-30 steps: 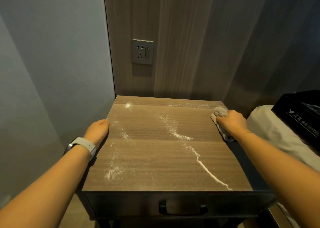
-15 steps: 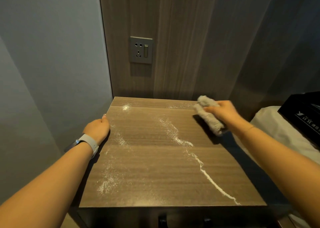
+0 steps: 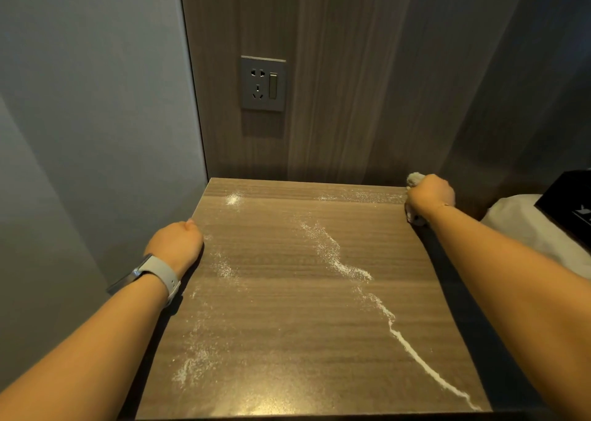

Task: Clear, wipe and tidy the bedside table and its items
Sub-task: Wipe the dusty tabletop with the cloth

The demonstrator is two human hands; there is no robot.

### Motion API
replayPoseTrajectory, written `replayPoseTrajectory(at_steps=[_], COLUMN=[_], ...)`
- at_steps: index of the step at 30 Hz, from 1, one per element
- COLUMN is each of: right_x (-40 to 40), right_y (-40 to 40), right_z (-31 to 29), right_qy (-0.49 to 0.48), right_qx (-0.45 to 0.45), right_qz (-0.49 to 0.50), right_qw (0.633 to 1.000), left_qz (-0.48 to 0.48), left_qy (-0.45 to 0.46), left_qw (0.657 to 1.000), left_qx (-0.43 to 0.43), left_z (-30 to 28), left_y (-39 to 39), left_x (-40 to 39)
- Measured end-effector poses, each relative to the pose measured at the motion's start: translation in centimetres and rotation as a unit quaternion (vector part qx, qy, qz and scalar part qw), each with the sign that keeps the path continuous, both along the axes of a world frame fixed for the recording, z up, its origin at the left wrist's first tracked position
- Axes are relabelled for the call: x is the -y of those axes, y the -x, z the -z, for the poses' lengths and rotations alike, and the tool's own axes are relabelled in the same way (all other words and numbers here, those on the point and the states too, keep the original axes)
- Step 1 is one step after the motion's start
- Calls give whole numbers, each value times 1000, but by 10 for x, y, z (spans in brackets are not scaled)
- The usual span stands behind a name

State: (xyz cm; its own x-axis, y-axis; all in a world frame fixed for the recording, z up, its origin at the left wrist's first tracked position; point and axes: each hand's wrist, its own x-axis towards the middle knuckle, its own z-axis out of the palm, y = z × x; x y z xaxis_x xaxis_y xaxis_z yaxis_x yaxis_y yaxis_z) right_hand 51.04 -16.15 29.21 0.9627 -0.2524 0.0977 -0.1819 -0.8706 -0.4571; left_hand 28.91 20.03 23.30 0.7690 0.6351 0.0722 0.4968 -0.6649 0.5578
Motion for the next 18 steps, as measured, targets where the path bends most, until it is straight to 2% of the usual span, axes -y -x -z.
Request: replayPoseTrajectory(at_steps=[7,11,13,15,18], right_x=[-87,-109,-96,-70,-21], right_y=[41,65,63,45,13], right_z=[3,-3,-13,-21,-29], right_qy=[-16,-77,-146,-171,-102], right_qx=[16,-46,-53,-10,18], right_qz=[-207,-336,-320,-257,-178], right_qw=[978,938,935,951,979], left_qz=[-11,-19,-21,-23,-23], left_qy=[6,20,21,21,22], left_qw=[1000,1000,999,999,999], left_qx=[-8,-14,-12,-6,-4], left_z=[-6,-12,-13,-12,-9], left_y=[4,9,9,9,9], left_x=[5,9,10,9,9])
